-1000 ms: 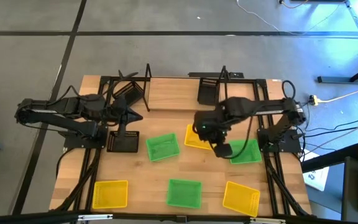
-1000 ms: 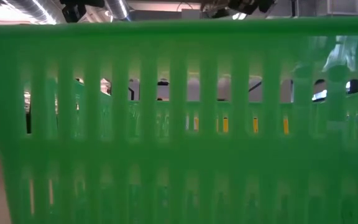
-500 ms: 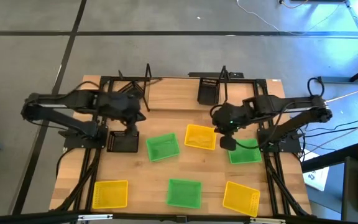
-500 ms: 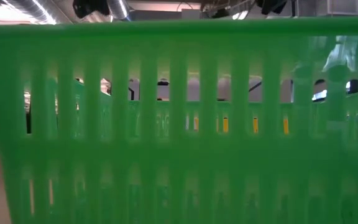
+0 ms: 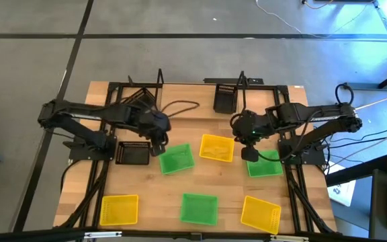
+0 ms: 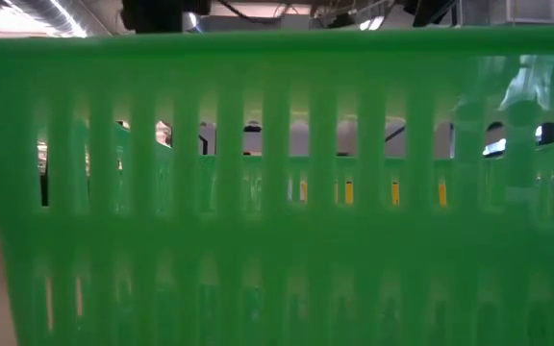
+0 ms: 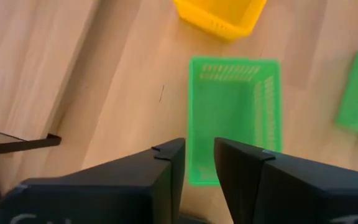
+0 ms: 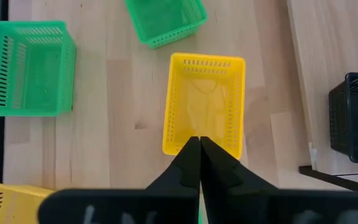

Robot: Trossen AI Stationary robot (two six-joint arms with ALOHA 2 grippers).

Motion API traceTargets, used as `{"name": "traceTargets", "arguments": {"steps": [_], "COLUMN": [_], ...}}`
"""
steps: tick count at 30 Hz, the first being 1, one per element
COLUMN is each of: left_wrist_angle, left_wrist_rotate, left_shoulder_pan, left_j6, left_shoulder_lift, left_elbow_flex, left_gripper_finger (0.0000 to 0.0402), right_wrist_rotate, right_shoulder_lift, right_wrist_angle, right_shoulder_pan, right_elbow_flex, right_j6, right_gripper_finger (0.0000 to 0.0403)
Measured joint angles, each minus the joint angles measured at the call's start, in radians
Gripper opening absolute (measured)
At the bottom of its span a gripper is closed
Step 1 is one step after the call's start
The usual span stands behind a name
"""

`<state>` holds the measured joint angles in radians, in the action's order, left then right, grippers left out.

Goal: Stack baskets on shelf by color
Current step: Put the top left green bin on the shelf

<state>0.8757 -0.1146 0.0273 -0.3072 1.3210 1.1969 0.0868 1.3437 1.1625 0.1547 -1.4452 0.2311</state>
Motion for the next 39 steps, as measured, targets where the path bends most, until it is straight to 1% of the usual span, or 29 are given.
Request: {"name": "traceTargets", "arguments": {"steps": [4,7,9,13,22,26,33,39], "left_wrist_angle": [-0.001,-0.002,-0.003,-0.024,-0.094,-0.095,-0.114,-0.116], "left_wrist_rotate": [-0.002,-0.003,-0.002,-0.002,-0.003,-0.05,-0.058,-0.011], "left_shoulder_pan": [0.004,0.016,0.024,0.03,0.03,0.03,0.018,-0.011], "left_j6": [0.087,0.181,0.205,0.21,0.238,0.241,0.241,0.238], "left_shoulder_lift": [0.082,0.141,0.177,0.242,0.326,0.36,0.371,0.375], "left_elbow_flex": [-0.005,-0.014,-0.015,-0.016,-0.016,-0.016,-0.017,-0.017], "left_gripper_finger": [0.008,0.0078,0.0079,0.008,0.008,0.0077,0.008,0.0079], "right_wrist_rotate": [0.0,0.0,0.0,0.0,0.001,0.001,0.001,0.001], "right_shoulder_lift": [0.0,0.0,0.0,0.0,0.001,0.001,0.001,0.001], "right_wrist_angle": [-0.001,-0.001,-0.001,-0.001,-0.004,-0.007,-0.01,-0.011], "right_shoulder_pan": [0.0,0.0,0.0,0.0,0.0,0.0,0.0,0.0], "right_elbow_flex": [0.0,0.0,0.0,0.0,0.0,0.0,0.0,0.0], "right_j6": [0.0,0.0,0.0,0.0,0.0,0.0,-0.005,-0.007], "right_gripper_finger": [0.0,0.0,0.0,0.0,0.0,0.0,0.0,0.0]}}
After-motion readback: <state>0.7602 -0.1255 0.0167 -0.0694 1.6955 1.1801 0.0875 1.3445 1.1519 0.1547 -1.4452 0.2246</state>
